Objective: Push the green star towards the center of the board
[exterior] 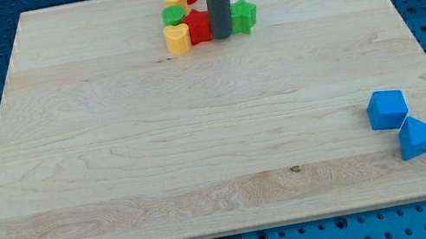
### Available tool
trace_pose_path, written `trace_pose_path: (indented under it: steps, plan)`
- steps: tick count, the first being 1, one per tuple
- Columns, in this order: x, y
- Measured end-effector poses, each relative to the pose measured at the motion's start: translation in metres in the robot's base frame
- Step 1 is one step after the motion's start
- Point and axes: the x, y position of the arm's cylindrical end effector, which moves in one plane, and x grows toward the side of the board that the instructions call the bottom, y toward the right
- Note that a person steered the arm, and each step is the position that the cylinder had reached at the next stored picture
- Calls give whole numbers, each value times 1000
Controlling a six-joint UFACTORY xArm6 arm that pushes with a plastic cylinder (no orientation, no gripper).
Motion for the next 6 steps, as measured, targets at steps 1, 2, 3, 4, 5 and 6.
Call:
trace_pose_path:
  steps: [1, 2, 3, 4, 5, 6]
  plan:
    - [-45, -8]
    - [-46, 7]
    - [-31, 26]
    - [-15, 51]
    - [7, 70]
    - [34, 89]
